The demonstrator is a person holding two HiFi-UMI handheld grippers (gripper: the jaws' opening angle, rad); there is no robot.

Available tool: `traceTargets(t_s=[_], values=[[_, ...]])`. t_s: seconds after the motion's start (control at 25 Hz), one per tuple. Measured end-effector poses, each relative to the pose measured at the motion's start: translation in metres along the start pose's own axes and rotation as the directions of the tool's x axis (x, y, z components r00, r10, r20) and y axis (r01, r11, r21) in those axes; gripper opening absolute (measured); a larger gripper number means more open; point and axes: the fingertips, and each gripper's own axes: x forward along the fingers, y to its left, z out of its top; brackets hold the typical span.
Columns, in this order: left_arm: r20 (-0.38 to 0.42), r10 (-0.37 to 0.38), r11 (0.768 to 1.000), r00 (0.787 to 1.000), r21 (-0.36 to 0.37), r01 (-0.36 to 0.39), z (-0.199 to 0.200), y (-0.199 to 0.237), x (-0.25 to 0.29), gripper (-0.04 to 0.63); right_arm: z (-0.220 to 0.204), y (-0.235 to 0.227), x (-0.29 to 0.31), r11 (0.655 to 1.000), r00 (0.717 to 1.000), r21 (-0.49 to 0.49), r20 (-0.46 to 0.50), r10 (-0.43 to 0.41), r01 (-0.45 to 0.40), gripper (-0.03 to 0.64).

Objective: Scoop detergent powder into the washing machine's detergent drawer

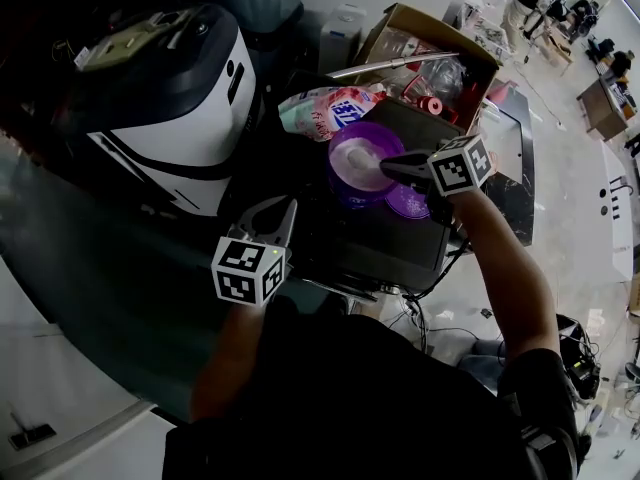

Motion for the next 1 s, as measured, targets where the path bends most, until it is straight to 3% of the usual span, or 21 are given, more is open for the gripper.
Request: traceTargets(t_s=[0.56, 1.0], values=[[-0.051, 0.130, 0.991, 0.990, -0.014, -0.131, -0.006, 0.004, -0.008, 0.008, -0.013, -0.015, -0.010, 1.000, 0.987, 0.011, 0.156, 0.026, -0.029, 0.020], [0.004, 0.104, 0.995, 0.995, 0.002, -0.104, 0.009, 0.022, -0.026, 0.008, 0.008, 0.000, -0.025, 0.995, 0.961, 0.096, 0.276, 0.009, -0.037, 0.020]])
